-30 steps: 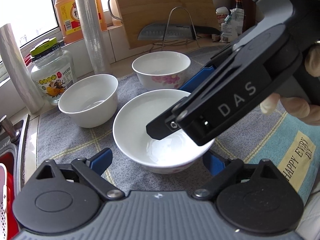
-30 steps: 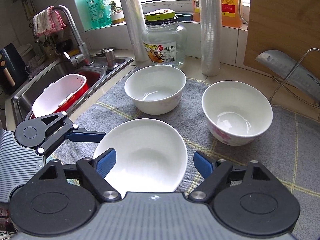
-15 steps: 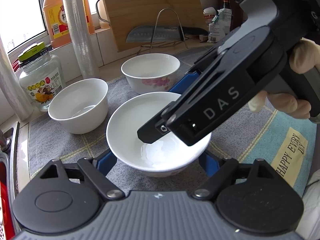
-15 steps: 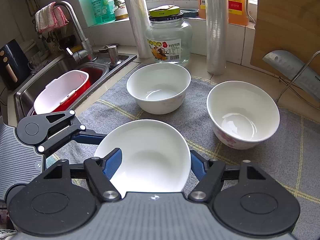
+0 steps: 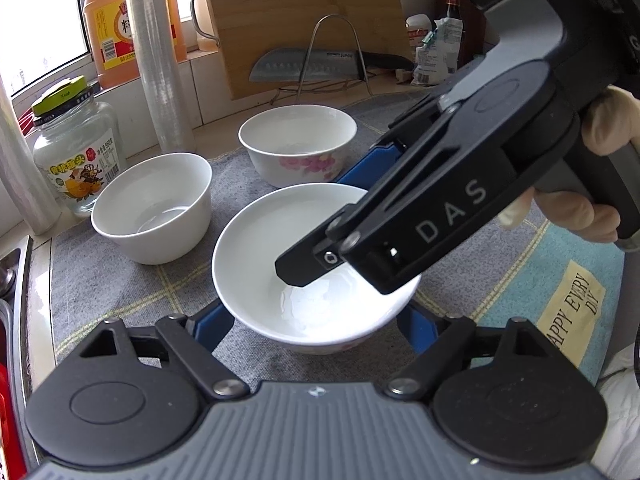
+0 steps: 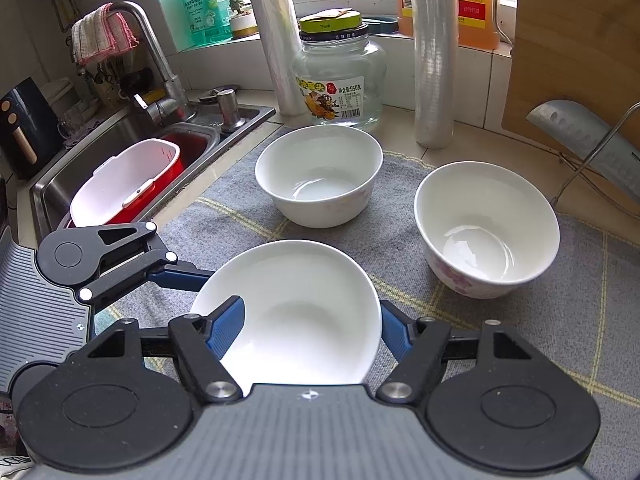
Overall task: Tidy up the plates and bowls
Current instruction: 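Rub inside the bowl with the right tool tip while the left tool holds it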
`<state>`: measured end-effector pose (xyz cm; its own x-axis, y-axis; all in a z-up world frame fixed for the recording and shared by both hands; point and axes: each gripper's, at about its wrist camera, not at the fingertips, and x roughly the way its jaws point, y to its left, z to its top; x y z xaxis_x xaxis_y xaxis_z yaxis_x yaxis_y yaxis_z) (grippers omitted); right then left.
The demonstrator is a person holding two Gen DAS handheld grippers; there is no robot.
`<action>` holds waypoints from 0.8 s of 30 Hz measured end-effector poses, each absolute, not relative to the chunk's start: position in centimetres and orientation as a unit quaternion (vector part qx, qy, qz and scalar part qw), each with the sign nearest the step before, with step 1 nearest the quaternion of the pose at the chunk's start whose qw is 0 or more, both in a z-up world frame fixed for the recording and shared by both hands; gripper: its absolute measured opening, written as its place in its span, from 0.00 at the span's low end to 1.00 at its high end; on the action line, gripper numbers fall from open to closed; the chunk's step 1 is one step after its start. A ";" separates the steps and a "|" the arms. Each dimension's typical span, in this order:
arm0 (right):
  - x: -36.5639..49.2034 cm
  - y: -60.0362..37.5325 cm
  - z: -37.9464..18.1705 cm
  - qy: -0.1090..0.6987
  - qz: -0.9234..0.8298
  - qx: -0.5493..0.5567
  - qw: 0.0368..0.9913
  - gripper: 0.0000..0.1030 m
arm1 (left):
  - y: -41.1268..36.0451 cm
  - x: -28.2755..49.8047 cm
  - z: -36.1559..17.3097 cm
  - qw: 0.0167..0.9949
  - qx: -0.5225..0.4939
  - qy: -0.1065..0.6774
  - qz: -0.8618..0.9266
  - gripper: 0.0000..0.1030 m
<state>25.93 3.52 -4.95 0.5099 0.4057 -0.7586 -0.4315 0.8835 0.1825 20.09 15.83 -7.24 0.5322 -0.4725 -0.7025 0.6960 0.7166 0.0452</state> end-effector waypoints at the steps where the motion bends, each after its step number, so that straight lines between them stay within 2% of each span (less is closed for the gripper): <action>1: 25.8 3.5 -4.9 0.433 0.239 -0.017 0.869 0.75 | 15.7 20.0 -7.1 0.860 0.162 0.345 -0.340 0.85; 24: 20.8 -4.0 -3.1 0.414 0.168 0.010 0.894 0.75 | 8.4 17.4 -5.4 0.837 0.187 0.323 -0.400 0.85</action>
